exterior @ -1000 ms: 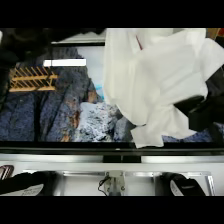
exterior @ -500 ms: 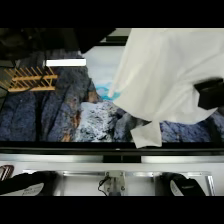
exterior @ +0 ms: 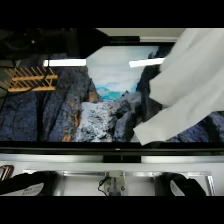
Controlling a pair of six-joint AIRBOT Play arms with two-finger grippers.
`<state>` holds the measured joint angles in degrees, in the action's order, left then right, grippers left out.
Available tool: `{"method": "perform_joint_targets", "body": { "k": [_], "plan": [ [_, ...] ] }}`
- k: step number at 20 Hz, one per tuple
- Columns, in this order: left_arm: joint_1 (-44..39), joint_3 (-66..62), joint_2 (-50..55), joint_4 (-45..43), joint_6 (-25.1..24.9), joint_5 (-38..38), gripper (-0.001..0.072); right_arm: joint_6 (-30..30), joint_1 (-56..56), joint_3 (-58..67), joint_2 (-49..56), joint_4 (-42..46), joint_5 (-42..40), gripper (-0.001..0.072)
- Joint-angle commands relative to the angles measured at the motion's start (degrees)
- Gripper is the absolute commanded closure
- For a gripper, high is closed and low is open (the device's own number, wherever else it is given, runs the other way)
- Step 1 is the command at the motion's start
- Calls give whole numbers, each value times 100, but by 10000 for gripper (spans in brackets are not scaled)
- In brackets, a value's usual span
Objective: Fold the shirts.
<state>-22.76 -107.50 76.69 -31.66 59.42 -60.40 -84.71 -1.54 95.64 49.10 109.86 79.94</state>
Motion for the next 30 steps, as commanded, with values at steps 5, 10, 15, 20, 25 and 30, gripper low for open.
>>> {"method": "perform_joint_targets", "body": {
  "k": [5,10,15,20,25,30],
  "plan": [
    [-44,0,-7,-461,-1123,1655,43,739,-11,352,693,-4258,1143,665],
    [-531,0,20,-949,-2068,1849,38,597,-289,352,1097,-5010,1368,665],
    [-1152,0,249,-1941,-2127,2774,27,717,-1779,352,1718,-3891,1274,665],
    [-1191,2,393,-1939,-2120,2826,29,730,-2201,358,1864,-3392,1032,665],
    [-1191,2,638,-1939,-1381,2826,37,745,-2221,358,1864,-3281,831,665],
    [-1228,0,992,-1908,-1064,3335,241,802,-2221,358,1864,-3300,789,665]
  ]
}}
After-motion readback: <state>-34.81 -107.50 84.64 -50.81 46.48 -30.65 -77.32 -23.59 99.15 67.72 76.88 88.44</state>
